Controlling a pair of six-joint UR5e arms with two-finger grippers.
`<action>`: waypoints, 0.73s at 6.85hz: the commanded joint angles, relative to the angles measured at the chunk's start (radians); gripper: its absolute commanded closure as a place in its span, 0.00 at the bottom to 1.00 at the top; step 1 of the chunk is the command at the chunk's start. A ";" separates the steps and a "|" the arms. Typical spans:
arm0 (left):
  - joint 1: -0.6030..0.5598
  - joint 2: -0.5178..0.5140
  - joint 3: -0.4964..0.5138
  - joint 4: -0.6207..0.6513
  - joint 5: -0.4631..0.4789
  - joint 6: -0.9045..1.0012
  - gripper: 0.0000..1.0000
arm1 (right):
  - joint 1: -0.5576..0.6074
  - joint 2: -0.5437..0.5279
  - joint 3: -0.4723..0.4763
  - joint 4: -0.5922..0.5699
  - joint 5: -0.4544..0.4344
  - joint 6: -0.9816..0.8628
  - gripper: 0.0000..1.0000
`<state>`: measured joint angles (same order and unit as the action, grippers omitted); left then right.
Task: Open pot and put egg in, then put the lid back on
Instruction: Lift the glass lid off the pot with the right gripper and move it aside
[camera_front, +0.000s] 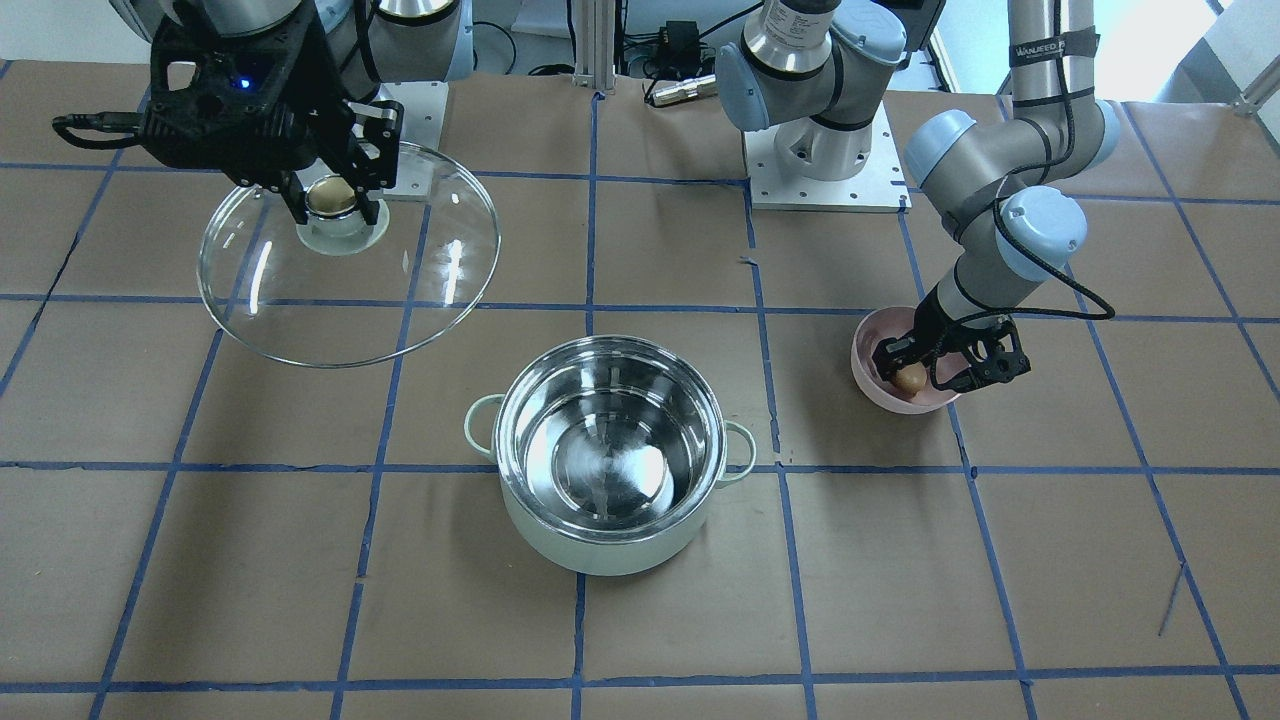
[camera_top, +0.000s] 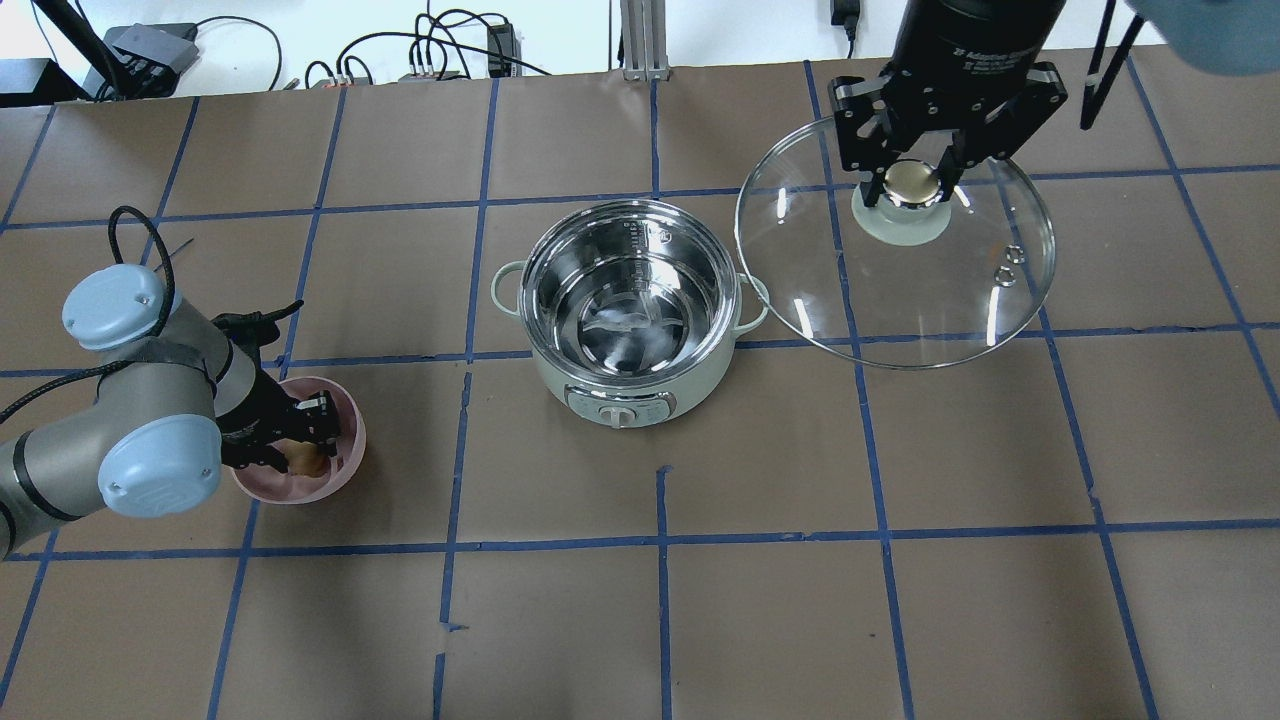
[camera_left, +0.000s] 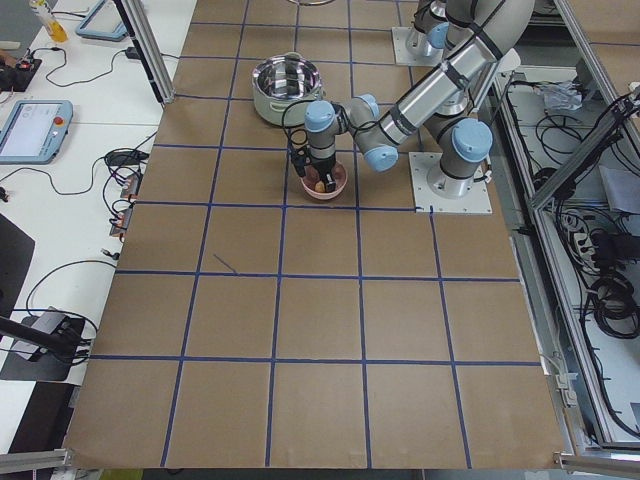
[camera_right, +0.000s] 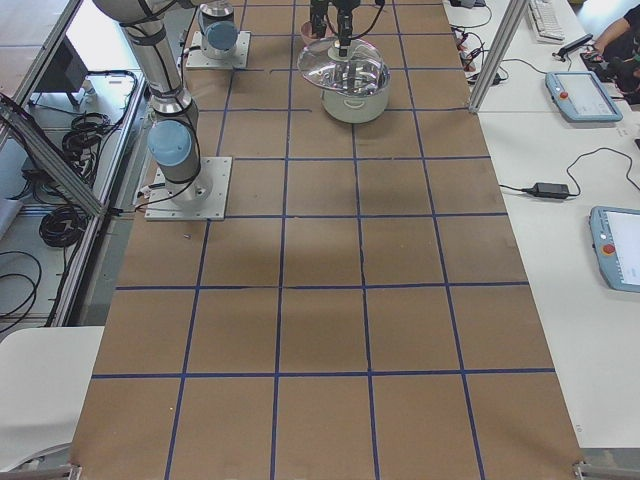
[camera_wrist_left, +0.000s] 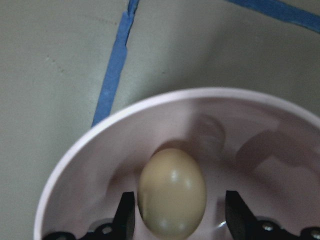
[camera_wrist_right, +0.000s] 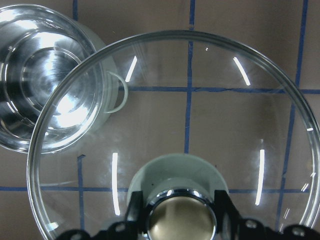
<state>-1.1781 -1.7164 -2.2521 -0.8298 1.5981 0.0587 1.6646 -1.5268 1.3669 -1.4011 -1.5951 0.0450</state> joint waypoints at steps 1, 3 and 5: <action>-0.002 0.000 0.000 0.000 -0.001 0.001 0.73 | -0.011 -0.009 0.003 0.004 -0.022 -0.039 0.74; 0.000 0.000 0.002 0.000 -0.001 0.001 0.79 | -0.011 -0.007 0.006 0.005 -0.022 -0.043 0.74; 0.000 0.000 0.008 0.000 0.000 0.001 0.85 | -0.011 -0.007 0.008 0.008 -0.023 -0.043 0.73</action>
<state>-1.1790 -1.7166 -2.2481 -0.8298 1.5972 0.0598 1.6529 -1.5341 1.3737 -1.3946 -1.6178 0.0019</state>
